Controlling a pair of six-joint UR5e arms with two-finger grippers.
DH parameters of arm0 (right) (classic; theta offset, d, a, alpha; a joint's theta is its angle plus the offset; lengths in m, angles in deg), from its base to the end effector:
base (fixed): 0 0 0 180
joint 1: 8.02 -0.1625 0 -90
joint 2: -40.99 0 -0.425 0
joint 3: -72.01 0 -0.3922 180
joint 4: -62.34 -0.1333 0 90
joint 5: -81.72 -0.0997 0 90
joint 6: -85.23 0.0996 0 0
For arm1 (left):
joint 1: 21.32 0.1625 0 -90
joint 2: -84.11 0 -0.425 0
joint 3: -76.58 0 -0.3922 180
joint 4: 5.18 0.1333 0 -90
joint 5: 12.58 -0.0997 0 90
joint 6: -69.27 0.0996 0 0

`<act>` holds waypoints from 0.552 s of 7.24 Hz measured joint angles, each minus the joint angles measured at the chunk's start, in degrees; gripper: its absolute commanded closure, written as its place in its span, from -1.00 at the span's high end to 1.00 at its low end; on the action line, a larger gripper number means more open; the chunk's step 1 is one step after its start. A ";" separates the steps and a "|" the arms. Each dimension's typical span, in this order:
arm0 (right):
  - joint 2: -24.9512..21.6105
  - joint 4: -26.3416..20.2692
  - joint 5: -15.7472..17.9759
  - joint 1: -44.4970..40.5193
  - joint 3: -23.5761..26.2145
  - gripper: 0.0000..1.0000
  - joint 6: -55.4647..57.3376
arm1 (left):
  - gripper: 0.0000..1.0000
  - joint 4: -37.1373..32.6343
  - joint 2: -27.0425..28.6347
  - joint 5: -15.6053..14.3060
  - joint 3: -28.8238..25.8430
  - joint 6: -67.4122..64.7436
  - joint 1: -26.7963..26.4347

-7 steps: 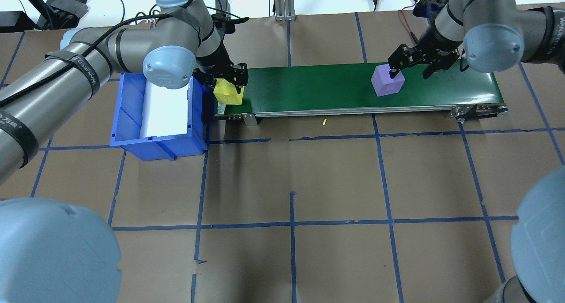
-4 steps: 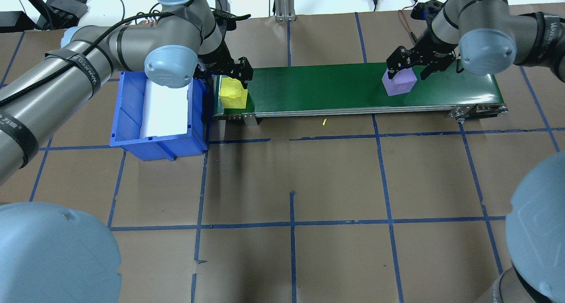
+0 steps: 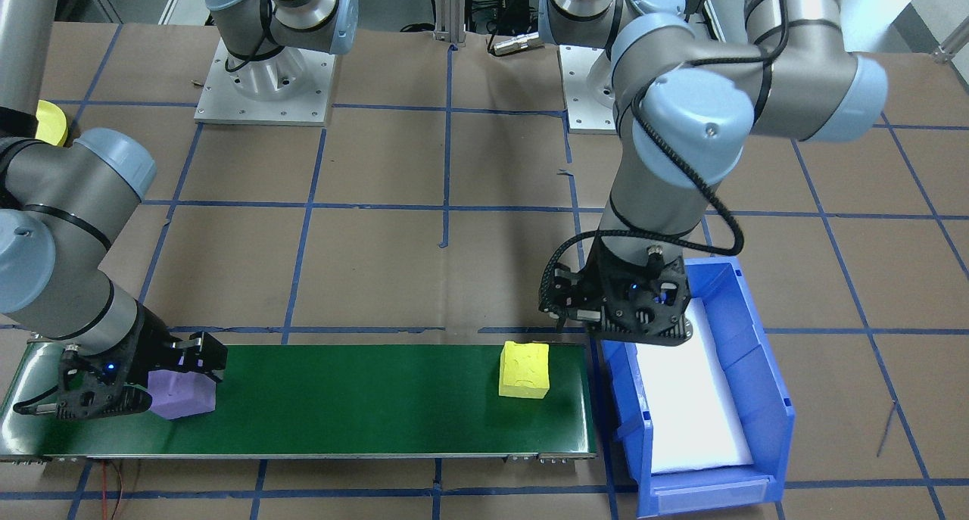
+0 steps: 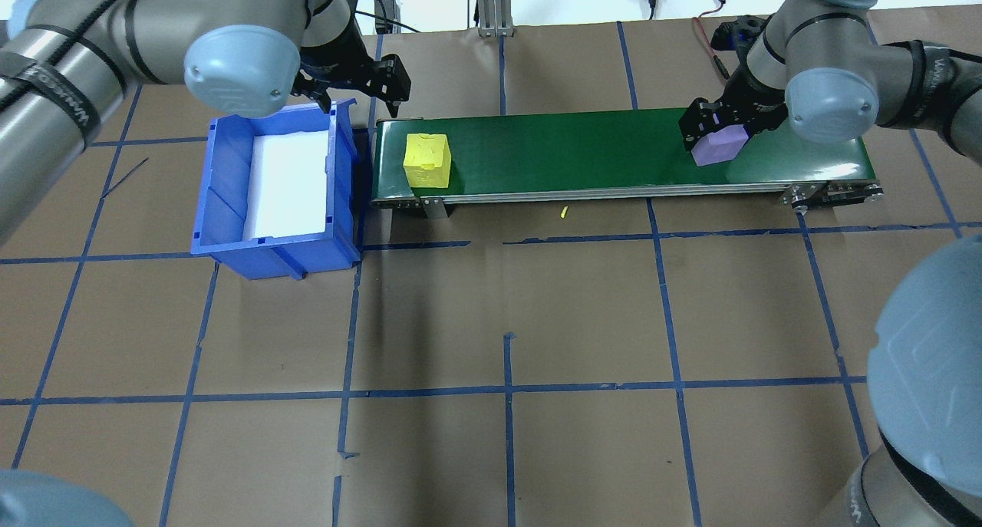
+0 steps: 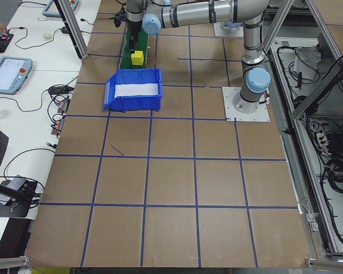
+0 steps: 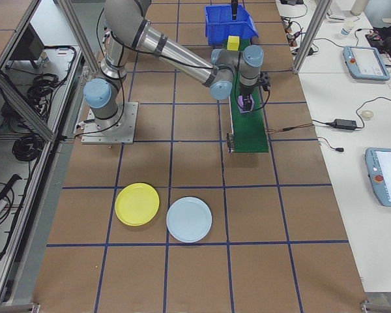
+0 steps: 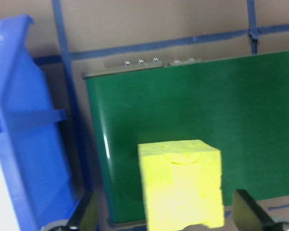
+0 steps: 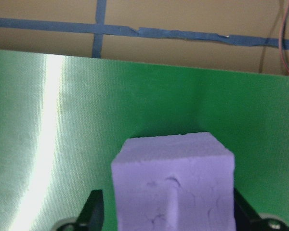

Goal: Move block left to right into plate

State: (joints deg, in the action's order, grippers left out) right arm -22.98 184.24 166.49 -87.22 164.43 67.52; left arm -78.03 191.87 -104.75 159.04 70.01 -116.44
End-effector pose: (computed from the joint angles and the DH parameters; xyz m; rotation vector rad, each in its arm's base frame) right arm 0.0205 -0.6522 0.2645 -0.1889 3.0597 -0.1240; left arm -0.1849 -0.6125 0.4109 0.1550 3.0987 -0.1900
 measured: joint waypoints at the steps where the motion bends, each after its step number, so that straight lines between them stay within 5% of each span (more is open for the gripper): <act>1: -0.68 0.04 2.98 0.15 -0.27 -0.34 -1.90 | 1.00 -5.25 -3.63 -1.61 -0.18 0.10 1.94; 4: -5.22 -0.35 13.14 6.20 0.23 -0.34 -20.37 | 1.00 -19.27 -14.12 -2.37 1.07 0.84 6.56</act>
State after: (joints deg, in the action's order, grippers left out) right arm -28.20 183.90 179.63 -81.02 164.66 47.15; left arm -97.30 177.75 -107.11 160.11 70.86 -109.88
